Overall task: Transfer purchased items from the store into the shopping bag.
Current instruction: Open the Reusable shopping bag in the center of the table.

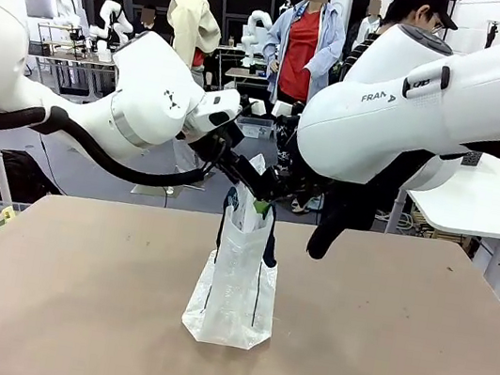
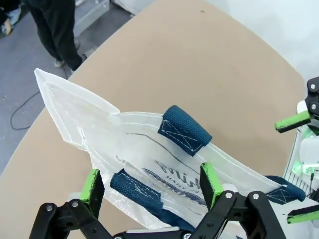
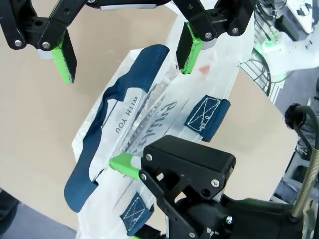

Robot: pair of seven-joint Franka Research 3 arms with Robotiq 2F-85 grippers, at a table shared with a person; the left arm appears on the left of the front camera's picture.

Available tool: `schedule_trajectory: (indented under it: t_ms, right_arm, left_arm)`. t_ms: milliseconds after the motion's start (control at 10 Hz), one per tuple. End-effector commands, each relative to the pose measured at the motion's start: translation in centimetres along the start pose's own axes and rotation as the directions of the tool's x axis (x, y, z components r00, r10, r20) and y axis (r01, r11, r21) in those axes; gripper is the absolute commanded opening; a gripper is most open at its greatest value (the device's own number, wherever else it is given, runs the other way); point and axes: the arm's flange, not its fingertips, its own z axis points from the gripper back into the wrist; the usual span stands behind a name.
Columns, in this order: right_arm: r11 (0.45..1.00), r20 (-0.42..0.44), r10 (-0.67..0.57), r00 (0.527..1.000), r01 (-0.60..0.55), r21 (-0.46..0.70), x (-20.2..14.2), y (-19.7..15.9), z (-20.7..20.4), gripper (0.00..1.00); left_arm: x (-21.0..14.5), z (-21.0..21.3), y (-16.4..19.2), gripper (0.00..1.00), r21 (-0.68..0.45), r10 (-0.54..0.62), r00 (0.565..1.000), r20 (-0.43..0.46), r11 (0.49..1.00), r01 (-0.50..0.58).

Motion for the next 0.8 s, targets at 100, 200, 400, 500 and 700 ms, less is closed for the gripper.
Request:
schedule_trajectory:
  t_ms: [100,200,400,500,700]
  right_arm:
    - [0.999,-0.009,0.018,1.0,-0.017,0.03,0.6,-0.7,-0.2,1.0]
    - [0.999,-0.001,0.025,1.0,-0.024,0.031,0.7,-0.7,-0.4,0.8]
    - [0.999,-0.004,0.024,1.0,-0.023,0.032,0.9,-0.8,-0.7,0.41]
    - [0.999,-0.011,0.021,1.0,-0.02,0.038,1.2,-0.8,-1.0,0.21]
    - [0.999,-0.023,0.008,1.0,-0.008,0.042,1.3,-0.9,-1.4,0.0]
  left_arm:
    - [1.1,0.0,0.0,1.0,-0.019,0.008,1.0,-0.03,1.0,-0.009]
    - [1.0,0.1,0.0,0.93,-0.017,0.005,0.999,-0.033,1.0,-0.006]
    - [1.0,0.1,0.0,0.56,-0.013,0.01,1.0,-0.024,1.0,-0.01]
    - [0.9,0.1,0.0,0.36,-0.011,0.014,1.0,-0.023,1.0,-0.015]
    - [0.6,0.2,0.1,0.0,-0.013,0.018,1.0,-0.021,1.0,-0.018]
